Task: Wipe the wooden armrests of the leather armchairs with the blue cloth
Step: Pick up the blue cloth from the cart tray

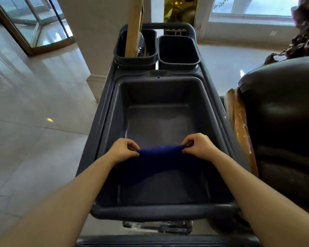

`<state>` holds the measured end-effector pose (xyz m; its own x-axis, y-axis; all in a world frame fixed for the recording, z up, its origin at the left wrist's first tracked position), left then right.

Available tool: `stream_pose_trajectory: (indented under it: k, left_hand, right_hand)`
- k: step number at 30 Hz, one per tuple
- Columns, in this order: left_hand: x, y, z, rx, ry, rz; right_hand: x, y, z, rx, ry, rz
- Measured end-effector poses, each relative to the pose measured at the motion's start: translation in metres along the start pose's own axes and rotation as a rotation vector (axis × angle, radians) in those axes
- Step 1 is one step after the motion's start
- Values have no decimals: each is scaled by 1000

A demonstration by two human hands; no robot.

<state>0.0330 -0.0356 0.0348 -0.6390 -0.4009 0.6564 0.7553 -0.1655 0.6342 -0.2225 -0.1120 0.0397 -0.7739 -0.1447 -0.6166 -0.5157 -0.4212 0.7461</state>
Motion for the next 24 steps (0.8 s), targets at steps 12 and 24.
stream_pose_trajectory:
  k: [12, 24]
  left_hand:
    - [132, 28, 46, -22, -322, 43]
    - [327, -132, 121, -5, -541, -8]
  right_hand:
    - [-13, 125, 83, 319, 63, -132]
    - [152, 273, 235, 468, 6, -140]
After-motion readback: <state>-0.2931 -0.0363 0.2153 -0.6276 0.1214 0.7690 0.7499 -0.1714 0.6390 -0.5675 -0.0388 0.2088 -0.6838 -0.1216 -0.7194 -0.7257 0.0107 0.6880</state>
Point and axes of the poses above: each hand's wrist, its own z-axis away from the middle knuckle, its own y-axis out of the back of the hand, x = y × z, the point moved 4 cm from there along -z, towards the middle knuckle, and after that the axes turned 2 degrees about x, right-handed, at the moved point
